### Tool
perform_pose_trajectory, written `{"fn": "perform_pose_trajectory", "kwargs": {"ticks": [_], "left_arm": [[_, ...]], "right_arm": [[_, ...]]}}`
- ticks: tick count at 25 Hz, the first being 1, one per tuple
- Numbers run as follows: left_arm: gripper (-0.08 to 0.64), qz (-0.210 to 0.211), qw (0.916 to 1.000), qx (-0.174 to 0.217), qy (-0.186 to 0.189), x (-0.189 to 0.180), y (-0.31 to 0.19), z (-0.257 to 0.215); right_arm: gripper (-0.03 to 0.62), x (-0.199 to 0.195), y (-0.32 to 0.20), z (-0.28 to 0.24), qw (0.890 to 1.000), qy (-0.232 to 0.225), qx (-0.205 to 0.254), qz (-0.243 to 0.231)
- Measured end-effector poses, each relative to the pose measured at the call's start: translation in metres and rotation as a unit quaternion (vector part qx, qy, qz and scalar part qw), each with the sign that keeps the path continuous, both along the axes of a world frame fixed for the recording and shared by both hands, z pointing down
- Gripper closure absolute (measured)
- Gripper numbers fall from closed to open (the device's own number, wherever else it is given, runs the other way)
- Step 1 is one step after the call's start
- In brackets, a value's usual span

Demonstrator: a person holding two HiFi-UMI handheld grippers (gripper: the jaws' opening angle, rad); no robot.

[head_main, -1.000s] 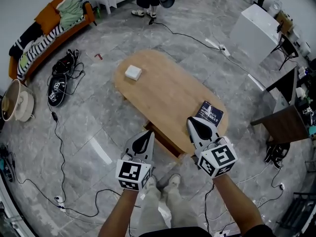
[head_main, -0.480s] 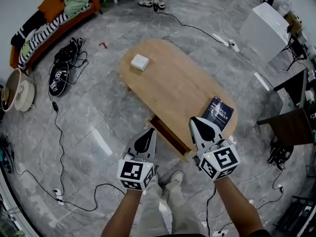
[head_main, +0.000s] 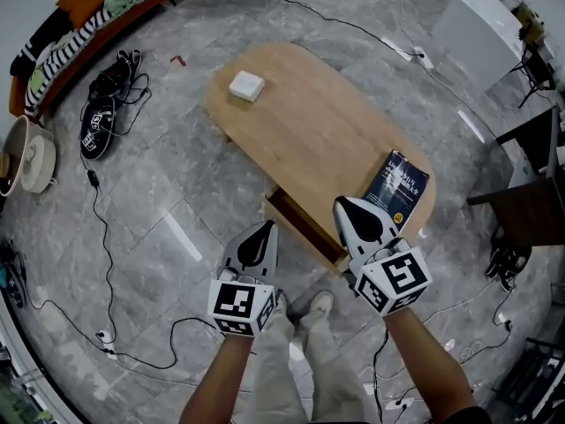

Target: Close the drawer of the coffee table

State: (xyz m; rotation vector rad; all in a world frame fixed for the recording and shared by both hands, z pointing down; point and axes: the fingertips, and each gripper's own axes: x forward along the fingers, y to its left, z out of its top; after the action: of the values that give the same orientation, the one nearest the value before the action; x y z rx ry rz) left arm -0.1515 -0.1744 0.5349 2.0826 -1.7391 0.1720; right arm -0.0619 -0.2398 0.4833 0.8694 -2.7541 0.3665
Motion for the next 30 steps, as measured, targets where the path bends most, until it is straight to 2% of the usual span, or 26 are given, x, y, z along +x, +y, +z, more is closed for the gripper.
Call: {"fn": "perform_pose_trajectory", "kwargs": {"ticks": [12,18,30], "left_arm": [[0.558,-0.008,0.9998,-0.017,-0.003,-0.005,-0.005,0.049],[0.558,-0.011,0.9997,-0.023,0.007,0.006,-0.005,0.068],[0.558,-0.007,0.9989,-0.047,0.001,0.013,0.007,0.124]], "right_arm": [[0.58,-0.01,0.002,0.052,1.0,0.0,-0.02,-0.007],[0.58,-0.002,-0.003,0.078,0.999,-0.005,-0.036,0.002],[0.58,0.006,0.001,0.131,0.998,-0.005,-0.061,0.011]]}}
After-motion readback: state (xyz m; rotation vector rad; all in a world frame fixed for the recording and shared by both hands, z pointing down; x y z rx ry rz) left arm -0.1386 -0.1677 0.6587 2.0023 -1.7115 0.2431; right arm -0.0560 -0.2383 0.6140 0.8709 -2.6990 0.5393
